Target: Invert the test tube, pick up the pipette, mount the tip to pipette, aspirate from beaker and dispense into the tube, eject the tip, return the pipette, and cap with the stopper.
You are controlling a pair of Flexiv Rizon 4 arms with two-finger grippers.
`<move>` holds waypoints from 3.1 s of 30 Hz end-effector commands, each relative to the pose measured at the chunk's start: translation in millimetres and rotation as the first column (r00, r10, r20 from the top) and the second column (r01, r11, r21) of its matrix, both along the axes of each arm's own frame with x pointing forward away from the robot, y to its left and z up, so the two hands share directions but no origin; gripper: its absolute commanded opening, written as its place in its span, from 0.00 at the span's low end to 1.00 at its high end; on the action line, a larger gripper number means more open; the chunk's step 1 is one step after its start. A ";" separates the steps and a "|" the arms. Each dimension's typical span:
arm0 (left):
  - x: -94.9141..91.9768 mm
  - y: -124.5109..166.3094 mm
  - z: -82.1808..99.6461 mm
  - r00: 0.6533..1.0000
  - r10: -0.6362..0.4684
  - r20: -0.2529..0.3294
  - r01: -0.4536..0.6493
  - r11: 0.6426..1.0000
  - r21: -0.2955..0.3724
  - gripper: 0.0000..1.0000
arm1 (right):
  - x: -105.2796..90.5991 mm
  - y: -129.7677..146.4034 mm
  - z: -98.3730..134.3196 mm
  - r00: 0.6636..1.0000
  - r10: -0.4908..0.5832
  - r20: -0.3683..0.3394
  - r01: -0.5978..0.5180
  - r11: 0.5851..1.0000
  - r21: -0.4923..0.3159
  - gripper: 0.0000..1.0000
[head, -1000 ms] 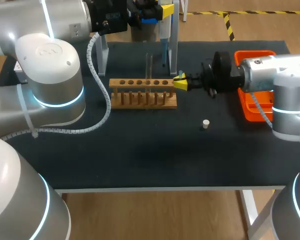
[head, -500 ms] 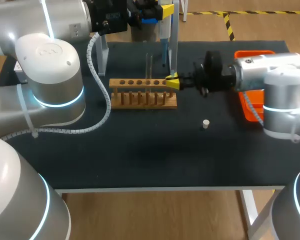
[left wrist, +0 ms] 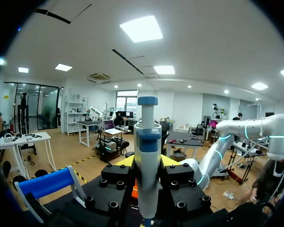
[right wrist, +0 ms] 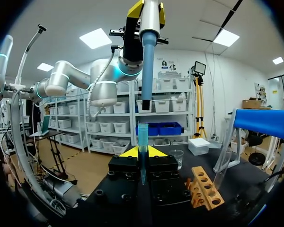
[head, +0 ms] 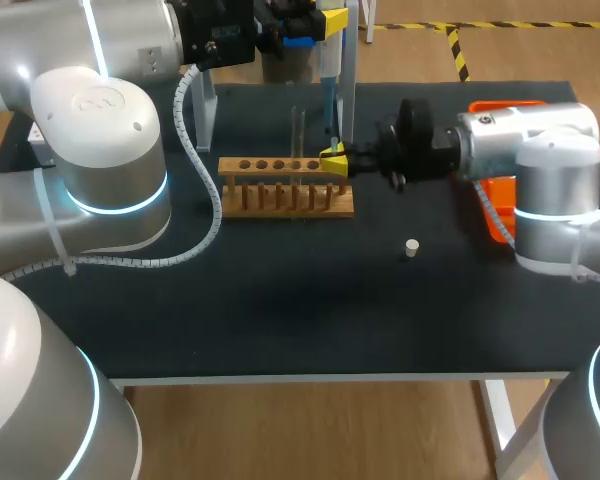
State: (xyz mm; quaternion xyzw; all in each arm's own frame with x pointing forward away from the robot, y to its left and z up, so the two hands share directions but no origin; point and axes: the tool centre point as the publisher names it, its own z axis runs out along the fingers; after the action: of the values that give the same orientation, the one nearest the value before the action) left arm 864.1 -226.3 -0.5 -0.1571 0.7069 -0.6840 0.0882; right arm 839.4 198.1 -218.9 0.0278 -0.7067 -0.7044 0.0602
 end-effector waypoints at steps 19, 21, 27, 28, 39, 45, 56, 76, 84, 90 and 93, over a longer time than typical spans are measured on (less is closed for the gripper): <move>0.6 -0.5 0.3 1.000 -0.001 -0.001 0.001 1.000 0.000 0.00 | 2.4 5.8 7.8 1.000 0.008 0.005 -0.008 1.000 0.003 0.00; 0.6 -0.5 0.3 1.000 -0.001 -0.001 0.001 1.000 0.000 0.00 | 2.3 5.5 8.6 1.000 0.009 0.006 -0.009 1.000 0.004 0.00; 0.6 -0.5 0.3 1.000 -0.001 -0.001 0.001 1.000 0.000 0.00 | 1.6 5.5 9.2 1.000 0.011 0.006 -0.011 1.000 0.004 0.00; 0.6 -0.5 0.3 1.000 -0.001 -0.001 0.001 1.000 0.000 0.00 | 1.4 5.7 9.1 1.000 0.011 0.005 -0.011 1.000 0.003 0.00; 0.6 -0.5 0.3 1.000 -0.001 -0.001 0.001 1.000 0.000 0.00 | 1.0 9.6 10.6 1.000 0.016 0.009 -0.016 1.000 0.003 0.00; 0.6 -0.5 0.3 1.000 -0.001 -0.001 0.001 1.000 0.000 0.00 | 2.6 9.8 11.9 1.000 0.012 0.011 -0.012 1.000 0.004 0.00; 0.6 -0.5 0.3 1.000 -0.001 -0.001 0.001 1.000 0.000 0.00 | 3.6 8.5 11.7 1.000 0.007 0.011 -0.007 1.000 0.005 0.00; 0.6 -0.5 0.3 1.000 -0.001 -0.001 0.001 1.000 0.000 0.00 | 3.8 9.8 16.5 1.000 0.016 0.021 -0.016 1.000 0.007 0.00; 0.6 -0.5 0.3 1.000 -0.001 -0.001 0.001 1.000 0.000 0.00 | 1.4 13.6 17.0 1.000 0.022 0.022 -0.022 1.000 0.007 0.00; 0.6 -0.5 0.3 1.000 -0.001 -0.001 0.001 1.000 0.000 0.00 | 0.7 14.5 17.1 0.999 0.025 0.022 -0.025 1.000 0.007 0.00; 0.6 -0.5 0.3 1.000 -0.001 -0.001 0.001 1.000 0.000 0.00 | 0.6 14.6 17.3 0.999 0.025 0.023 -0.025 1.000 0.009 0.00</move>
State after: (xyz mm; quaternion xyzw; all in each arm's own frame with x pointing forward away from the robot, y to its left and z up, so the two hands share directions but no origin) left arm 864.0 -226.3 -0.1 -0.1572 0.7068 -0.6840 0.0881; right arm 839.6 212.4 -202.3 0.0443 -0.7037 -0.7065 0.0606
